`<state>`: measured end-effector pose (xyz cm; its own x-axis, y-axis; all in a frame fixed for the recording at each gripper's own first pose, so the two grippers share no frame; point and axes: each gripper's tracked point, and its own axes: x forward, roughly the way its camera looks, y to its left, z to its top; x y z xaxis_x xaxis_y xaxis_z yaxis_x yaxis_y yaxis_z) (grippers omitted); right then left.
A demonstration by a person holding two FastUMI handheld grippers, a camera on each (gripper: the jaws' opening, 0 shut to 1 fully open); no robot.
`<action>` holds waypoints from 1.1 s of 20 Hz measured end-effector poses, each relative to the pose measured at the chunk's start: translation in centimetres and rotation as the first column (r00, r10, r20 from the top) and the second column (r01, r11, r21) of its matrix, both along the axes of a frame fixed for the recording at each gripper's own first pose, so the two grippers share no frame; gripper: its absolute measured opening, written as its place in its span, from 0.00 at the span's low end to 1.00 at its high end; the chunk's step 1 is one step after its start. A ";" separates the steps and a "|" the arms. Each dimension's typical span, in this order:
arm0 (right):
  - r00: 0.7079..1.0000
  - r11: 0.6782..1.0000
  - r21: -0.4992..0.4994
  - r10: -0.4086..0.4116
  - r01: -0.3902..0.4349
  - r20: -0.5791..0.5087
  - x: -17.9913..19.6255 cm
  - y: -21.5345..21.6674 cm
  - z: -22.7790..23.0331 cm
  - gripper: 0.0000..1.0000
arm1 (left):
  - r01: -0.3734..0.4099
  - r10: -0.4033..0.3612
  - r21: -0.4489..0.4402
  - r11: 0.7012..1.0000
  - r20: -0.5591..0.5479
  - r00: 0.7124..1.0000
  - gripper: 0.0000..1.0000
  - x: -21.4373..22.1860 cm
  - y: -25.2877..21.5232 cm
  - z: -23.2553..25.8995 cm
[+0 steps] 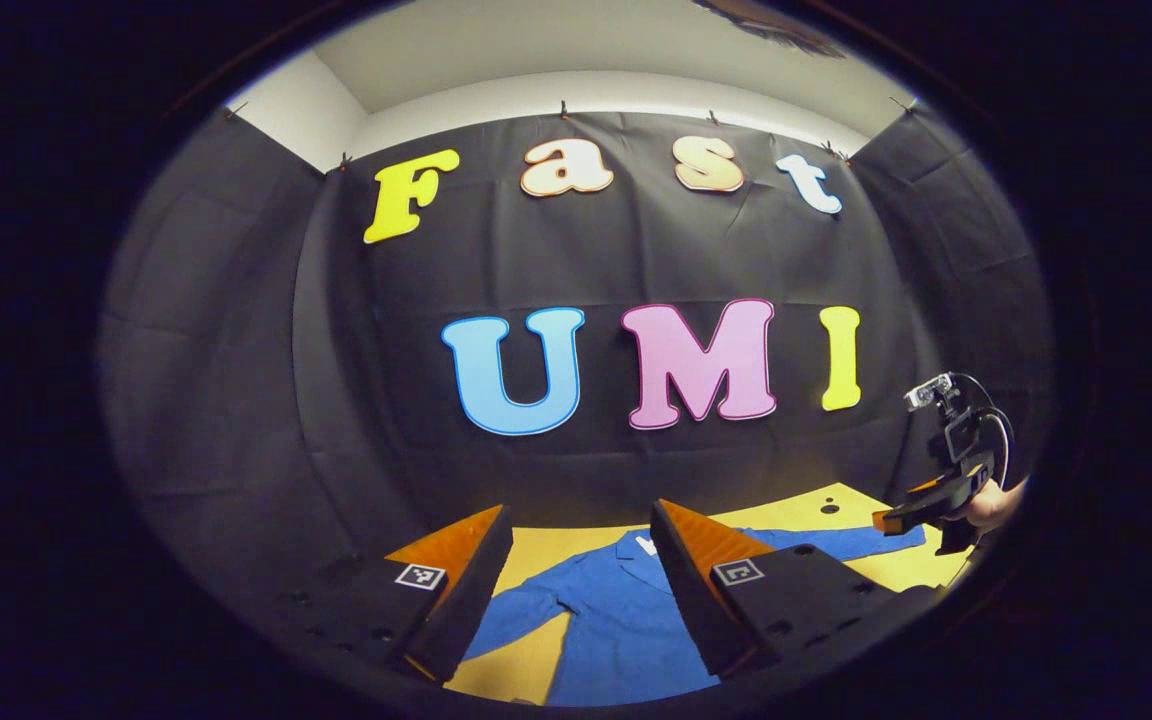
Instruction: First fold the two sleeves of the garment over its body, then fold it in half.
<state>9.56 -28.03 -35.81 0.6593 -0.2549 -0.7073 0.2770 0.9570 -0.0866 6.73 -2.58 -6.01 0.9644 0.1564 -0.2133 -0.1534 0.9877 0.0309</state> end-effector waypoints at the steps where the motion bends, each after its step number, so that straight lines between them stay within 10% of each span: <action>1: 0.999 0.999 0.000 -0.032 0.032 -0.023 -0.1 -2.1 -1.4 0.98 | -0.001 0.001 -0.018 1.000 -0.013 1.000 0.79 0.6 -0.6 -0.4; 10: 0.901 0.940 0.042 -0.312 0.340 -0.301 -5.1 -14.6 -14.6 0.98 | 0.044 -0.044 0.000 0.999 -0.087 0.995 0.80 5.6 -6.0 -1.3; 15: 0.848 0.895 0.090 -0.378 0.438 -0.371 -6.6 -16.0 -17.9 0.99 | 0.098 -0.119 -0.160 0.982 -0.124 0.985 0.79 6.6 -9.6 -3.3; 20: 0.851 0.881 0.144 -0.377 0.451 -0.366 -6.0 -15.9 -17.7 0.96 | 0.025 -0.062 -0.279 0.960 -0.125 0.990 0.80 6.7 -8.9 -4.1; 22: 0.860 0.884 0.156 -0.365 0.440 -0.358 -5.6 -16.0 -17.3 0.77 | -0.003 -0.037 -0.292 0.956 -0.130 0.991 0.78 6.3 -8.0 -4.5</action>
